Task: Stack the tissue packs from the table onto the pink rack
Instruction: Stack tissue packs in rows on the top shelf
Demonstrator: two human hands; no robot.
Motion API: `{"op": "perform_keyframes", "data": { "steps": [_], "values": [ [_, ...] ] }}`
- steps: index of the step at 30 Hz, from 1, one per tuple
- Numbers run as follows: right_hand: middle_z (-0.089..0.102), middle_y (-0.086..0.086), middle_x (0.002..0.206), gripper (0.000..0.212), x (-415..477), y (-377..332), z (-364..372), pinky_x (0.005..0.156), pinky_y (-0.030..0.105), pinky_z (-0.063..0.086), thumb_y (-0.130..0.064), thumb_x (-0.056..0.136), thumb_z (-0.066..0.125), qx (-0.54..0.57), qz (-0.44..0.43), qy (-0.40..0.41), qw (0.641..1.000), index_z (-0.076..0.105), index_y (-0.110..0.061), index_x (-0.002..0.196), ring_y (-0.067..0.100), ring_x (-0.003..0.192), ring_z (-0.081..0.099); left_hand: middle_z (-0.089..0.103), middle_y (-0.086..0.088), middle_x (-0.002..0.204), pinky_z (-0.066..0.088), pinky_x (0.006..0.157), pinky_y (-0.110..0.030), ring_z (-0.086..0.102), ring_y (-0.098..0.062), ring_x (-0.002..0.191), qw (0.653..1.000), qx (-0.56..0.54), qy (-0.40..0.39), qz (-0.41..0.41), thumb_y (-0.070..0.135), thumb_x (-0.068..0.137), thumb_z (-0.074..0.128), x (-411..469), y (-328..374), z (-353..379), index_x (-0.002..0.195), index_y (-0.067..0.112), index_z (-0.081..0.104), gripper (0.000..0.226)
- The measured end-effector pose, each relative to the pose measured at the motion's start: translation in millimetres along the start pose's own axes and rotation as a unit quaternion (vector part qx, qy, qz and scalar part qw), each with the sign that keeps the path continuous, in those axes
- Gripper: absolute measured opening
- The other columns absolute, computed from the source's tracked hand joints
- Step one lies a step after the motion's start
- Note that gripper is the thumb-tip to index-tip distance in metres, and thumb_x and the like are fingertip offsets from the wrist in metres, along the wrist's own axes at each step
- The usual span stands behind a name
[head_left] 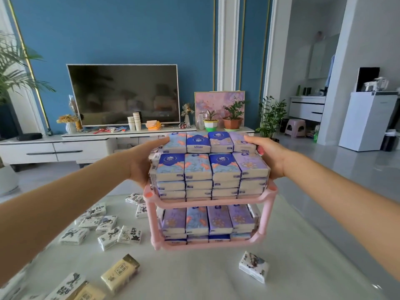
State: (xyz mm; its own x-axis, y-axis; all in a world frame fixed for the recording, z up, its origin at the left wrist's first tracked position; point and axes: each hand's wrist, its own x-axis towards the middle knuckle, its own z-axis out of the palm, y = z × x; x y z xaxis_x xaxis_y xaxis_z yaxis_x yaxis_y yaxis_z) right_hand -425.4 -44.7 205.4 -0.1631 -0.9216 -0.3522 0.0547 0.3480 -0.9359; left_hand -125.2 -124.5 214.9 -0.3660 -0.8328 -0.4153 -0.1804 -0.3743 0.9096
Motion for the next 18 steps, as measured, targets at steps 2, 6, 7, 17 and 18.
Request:
{"op": "perform_keyframes", "data": {
  "steps": [2, 6, 7, 17, 18],
  "values": [
    [0.065, 0.007, 0.12, 0.083, 17.0, 1.2, -3.2, 0.101, 0.039, 0.041, -0.055, 0.049, 0.075, -0.002, -0.011, -0.002, 1.0, 0.061, -0.018, 0.122, 0.029, 0.112, 0.06, 0.071, -0.014, 0.1, 0.051, 0.083, -0.046, 0.067, -0.034, 0.087, 1.0, 0.002, -0.014, -0.017, 0.061, 0.064, 0.067, 17.7, -1.2, 3.7, 0.104, 0.009, 0.061, 0.066],
    [0.061, 0.009, 0.124, 0.046, 56.9, 13.8, -13.0, 0.09, 0.035, 0.048, -0.053, 0.075, 0.062, 0.034, -0.013, 0.023, 0.999, 0.065, -0.017, 0.103, 0.029, 0.102, 0.063, 0.068, -0.015, 0.109, 0.045, 0.093, -0.05, 0.062, -0.035, 0.101, 0.999, -0.002, -0.018, -0.027, 0.058, 0.057, 0.07, 62.5, -15.0, 9.6, 0.103, 0.008, 0.063, 0.069],
    [0.062, 0.009, 0.123, 0.042, 65.5, 17.9, -15.9, 0.089, 0.034, 0.048, -0.053, 0.077, 0.061, 0.035, -0.013, 0.024, 0.999, 0.065, -0.016, 0.097, 0.028, 0.098, 0.063, 0.069, -0.015, 0.107, 0.043, 0.095, -0.05, 0.061, -0.035, 0.101, 0.999, -0.001, -0.021, -0.033, 0.058, 0.056, 0.07, 68.2, -18.0, 11.1, 0.101, 0.008, 0.063, 0.067],
    [0.064, 0.012, 0.119, 0.075, 83.6, 50.2, -18.9, 0.1, 0.04, 0.043, -0.057, 0.06, 0.072, 0.034, 0.068, 0.05, 0.996, 0.06, -0.011, 0.117, 0.029, 0.111, 0.06, 0.067, -0.015, 0.11, 0.042, 0.097, -0.049, 0.061, -0.034, 0.102, 0.996, -0.004, -0.024, -0.082, 0.055, 0.049, 0.073, 82.8, -40.7, 11.5, 0.098, 0.006, 0.064, 0.07],
    [0.064, 0.012, 0.12, 0.074, 81.5, 50.5, -16.9, 0.099, 0.04, 0.043, -0.057, 0.063, 0.07, 0.036, 0.07, 0.048, 0.996, 0.059, -0.01, 0.119, 0.029, 0.111, 0.06, 0.067, -0.015, 0.111, 0.041, 0.099, -0.048, 0.06, -0.035, 0.104, 0.996, -0.002, -0.023, -0.086, 0.055, 0.049, 0.072, 80.2, -41.0, 11.0, 0.097, 0.006, 0.064, 0.07]
  ]
}}
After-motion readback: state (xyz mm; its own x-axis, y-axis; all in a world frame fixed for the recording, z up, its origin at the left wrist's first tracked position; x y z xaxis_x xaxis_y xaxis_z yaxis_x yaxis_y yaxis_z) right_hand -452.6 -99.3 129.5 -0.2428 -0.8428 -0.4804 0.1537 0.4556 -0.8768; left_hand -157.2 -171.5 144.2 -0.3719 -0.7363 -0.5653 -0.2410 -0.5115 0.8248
